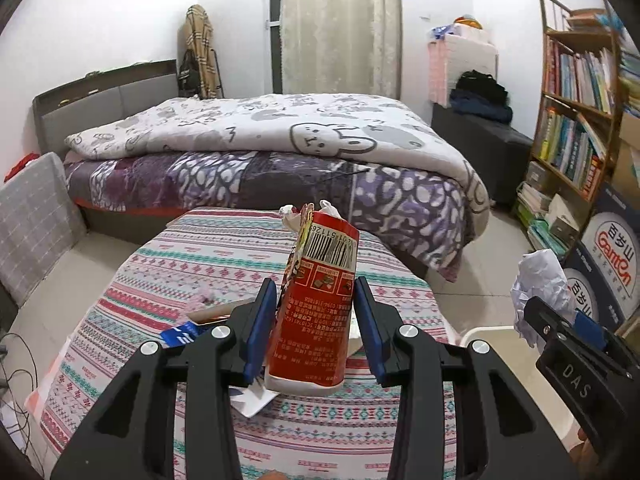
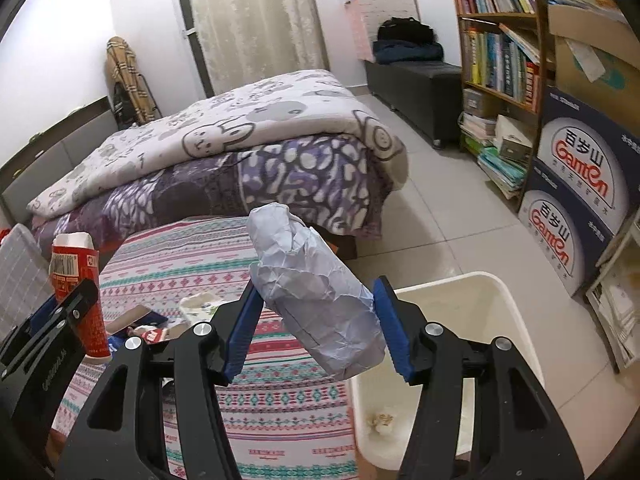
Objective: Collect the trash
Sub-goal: 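Carry the red cup and the foil toward the white bin, then open the right tool to drop the foil while the left tool drops the red cup into the bin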
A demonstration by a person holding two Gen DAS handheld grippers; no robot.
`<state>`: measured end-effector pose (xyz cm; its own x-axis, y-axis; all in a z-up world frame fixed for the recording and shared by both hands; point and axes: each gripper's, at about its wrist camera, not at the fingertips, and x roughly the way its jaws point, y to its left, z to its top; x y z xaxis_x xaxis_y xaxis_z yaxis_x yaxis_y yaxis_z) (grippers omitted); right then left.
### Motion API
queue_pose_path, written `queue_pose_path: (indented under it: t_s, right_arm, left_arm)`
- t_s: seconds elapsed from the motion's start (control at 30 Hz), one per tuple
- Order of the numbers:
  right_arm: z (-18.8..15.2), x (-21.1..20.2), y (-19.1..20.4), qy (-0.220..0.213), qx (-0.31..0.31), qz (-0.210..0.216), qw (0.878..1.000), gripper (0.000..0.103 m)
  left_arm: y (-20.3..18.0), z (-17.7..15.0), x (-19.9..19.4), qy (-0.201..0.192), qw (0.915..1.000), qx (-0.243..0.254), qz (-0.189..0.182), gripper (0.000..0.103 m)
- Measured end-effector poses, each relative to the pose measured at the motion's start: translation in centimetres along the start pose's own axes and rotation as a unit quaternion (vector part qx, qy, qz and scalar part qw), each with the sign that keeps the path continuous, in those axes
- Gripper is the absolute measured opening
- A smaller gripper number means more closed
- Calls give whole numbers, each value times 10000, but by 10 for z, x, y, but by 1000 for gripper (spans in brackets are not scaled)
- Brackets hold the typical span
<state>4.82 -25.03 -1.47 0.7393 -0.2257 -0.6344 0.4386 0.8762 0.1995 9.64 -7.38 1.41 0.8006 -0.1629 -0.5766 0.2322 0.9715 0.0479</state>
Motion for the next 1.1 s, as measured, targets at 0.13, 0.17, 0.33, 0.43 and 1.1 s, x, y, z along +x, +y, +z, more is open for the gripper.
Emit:
queue_pose_path:
  t_s: [0.13,0.17,0.33,0.43,1.1]
  right_arm:
    - [1,0,-13,27,121,-102,9999,54]
    - [2,0,-17,27,154,-127,9998,54]
    - [3,-4,-33,11,284,-249,9993,55]
    - [4,-5,-45,35,391,-351,9986,55]
    - [12,-16,-135,55,1202,-841,9892,56]
  left_arm:
    - [-15,-2,0,-7,9999,108,-87,40]
    - [-18,-2,0,-7,9999,122,-103,40]
    - [-36,-4,-1,-4,9995,222,-225,40]
    - [-49,-6,-2,1,9990,309,-317,40]
    - [-140,-21,-5,152,9907,864,-1036,40]
